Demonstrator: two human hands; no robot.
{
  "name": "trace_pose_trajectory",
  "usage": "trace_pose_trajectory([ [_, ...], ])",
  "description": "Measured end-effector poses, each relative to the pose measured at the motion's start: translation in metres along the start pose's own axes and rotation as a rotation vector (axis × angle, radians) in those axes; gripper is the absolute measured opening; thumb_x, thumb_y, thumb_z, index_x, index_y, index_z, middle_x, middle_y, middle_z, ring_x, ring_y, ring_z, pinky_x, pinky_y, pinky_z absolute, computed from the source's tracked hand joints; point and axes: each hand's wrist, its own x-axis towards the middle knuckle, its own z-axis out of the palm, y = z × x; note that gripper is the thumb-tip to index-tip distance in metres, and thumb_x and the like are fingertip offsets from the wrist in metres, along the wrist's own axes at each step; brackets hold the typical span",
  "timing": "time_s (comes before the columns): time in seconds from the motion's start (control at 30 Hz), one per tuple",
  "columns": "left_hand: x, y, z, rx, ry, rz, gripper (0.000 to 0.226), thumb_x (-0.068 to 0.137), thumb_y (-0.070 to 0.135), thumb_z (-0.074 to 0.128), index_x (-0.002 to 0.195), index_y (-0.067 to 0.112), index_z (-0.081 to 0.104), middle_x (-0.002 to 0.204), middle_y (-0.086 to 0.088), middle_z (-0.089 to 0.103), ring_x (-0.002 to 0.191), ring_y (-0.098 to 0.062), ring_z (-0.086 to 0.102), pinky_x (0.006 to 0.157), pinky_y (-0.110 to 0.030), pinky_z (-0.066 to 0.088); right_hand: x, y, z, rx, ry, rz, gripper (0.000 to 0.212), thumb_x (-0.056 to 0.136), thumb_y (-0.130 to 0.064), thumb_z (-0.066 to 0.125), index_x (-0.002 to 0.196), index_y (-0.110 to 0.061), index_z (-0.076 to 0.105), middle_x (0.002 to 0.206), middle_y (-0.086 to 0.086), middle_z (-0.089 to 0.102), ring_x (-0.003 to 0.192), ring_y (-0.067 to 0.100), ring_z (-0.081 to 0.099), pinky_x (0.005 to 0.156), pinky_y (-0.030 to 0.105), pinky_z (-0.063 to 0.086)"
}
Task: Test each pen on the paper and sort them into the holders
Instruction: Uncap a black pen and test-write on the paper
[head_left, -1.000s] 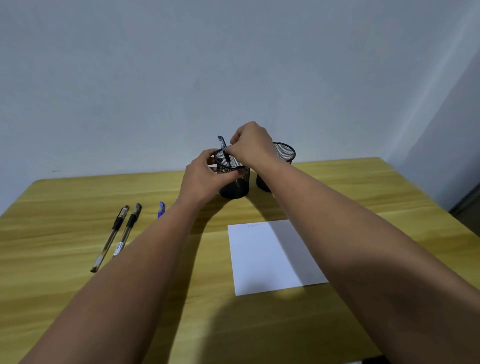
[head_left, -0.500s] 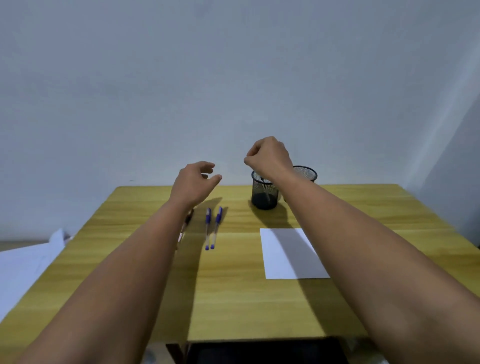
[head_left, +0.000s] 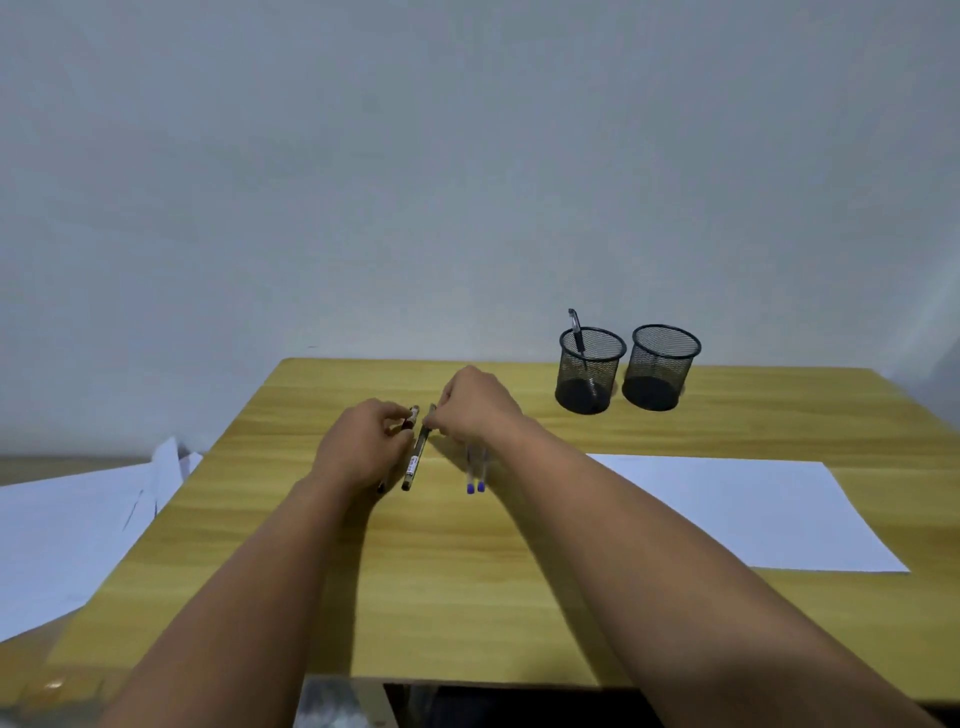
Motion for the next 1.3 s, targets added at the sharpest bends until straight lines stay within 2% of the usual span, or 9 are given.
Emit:
trace_pose_trajectory([
  [0.13,0.003,-0.016,0.009,0.012,0.044,0.042,0.026,0.089,0.033,0.067,0.114,0.031,0.074,0.103,0.004,0.064,0.093,-0.018,0.062,0.078,-0.037,0.052,0.004,0.000,0.024,-0.017,-0.029,0.013,0.033,0.078,-0.044,0.080,0.079,-0.016,0.063,0.082,0.004,0.068,0.083,0.031,0.068,0.058,0.030,0.040],
  [0.4,0.006,-0.020,0.015,0.033,0.106,0.041,0.027,0.089,0.037,0.066,0.115,0.034,0.074,0.093,0.008,0.061,0.088,-0.017,0.062,0.069,-0.034,0.051,0.007,-0.011,0.032,-0.158,-0.001,0.031,0.031,0.090,-0.039,0.073,0.079,-0.019,0.051,0.081,-0.002,0.056,0.089,0.028,0.060,0.068,0.032,0.043],
  [0.53,0.006,-0.016,0.015,0.093,0.124,0.053,0.041,0.089,0.035,0.066,0.129,0.029,0.066,0.111,0.003,0.062,0.103,-0.021,0.060,0.075,-0.036,0.051,0.003,-0.011,0.014,-0.161,0.000,0.027,0.029,0.088,-0.041,0.073,0.090,-0.017,0.056,0.088,0.000,0.059,0.087,0.027,0.058,0.070,0.033,0.044],
  [0.67,0.005,-0.001,0.007,0.137,0.141,0.189,0.065,0.087,0.028,0.070,0.148,0.026,0.047,0.143,-0.001,0.055,0.125,-0.029,0.051,0.098,-0.047,0.049,-0.003,-0.003,-0.020,0.061,-0.152,-0.011,0.030,0.087,-0.034,0.074,0.072,-0.012,0.060,0.074,0.007,0.072,0.065,0.025,0.060,0.062,0.033,0.048],
  [0.73,0.005,0.014,0.001,0.101,0.130,0.284,0.055,0.086,0.028,0.070,0.139,0.028,0.057,0.139,0.003,0.061,0.123,-0.027,0.054,0.098,-0.046,0.049,-0.011,0.004,-0.041,0.182,-0.233,-0.024,0.018,0.090,-0.022,0.074,0.081,-0.008,0.068,0.079,0.012,0.077,0.058,0.025,0.058,0.057,0.030,0.049],
  [0.87,-0.001,0.051,-0.011,0.133,0.141,0.405,0.017,0.092,0.032,0.068,0.107,0.031,0.076,0.102,0.013,0.074,0.097,-0.019,0.061,0.079,-0.038,0.049,-0.037,0.029,-0.088,0.358,-0.239,-0.002,0.018,0.096,-0.018,0.076,0.103,-0.001,0.077,0.082,0.005,0.075,0.061,0.015,0.061,0.050,0.020,0.045],
  [1.07,-0.020,0.119,-0.018,0.018,0.078,0.394,0.019,0.095,0.040,0.061,0.097,0.028,0.076,0.077,0.006,0.073,0.070,-0.016,0.063,0.063,-0.036,0.051,-0.073,0.063,-0.136,0.905,-0.140,0.138,0.010,0.097,-0.023,0.077,0.098,-0.014,0.072,0.086,-0.001,0.076,0.061,0.006,0.057,0.052,0.016,0.043],
  [1.17,-0.030,0.158,-0.014,-0.057,0.017,0.427,0.022,0.097,0.040,0.058,0.091,0.025,0.073,0.075,0.009,0.073,0.058,-0.008,0.059,0.060,-0.033,0.048,-0.089,0.068,-0.142,0.968,-0.033,0.110,0.019,0.103,-0.031,0.069,0.098,-0.014,0.073,0.072,-0.004,0.065,0.055,0.008,0.051,0.050,0.018,0.037],
  [1.3,-0.038,0.187,-0.008,-0.130,-0.081,0.428,0.035,0.100,0.049,0.045,0.087,0.025,0.065,0.078,0.007,0.073,0.068,-0.014,0.062,0.065,-0.036,0.051,-0.103,0.071,-0.152,0.996,0.202,0.106,0.032,0.108,-0.037,0.058,0.090,-0.014,0.072,0.061,-0.004,0.052,0.047,0.010,0.042,0.044,0.018,0.032],
])
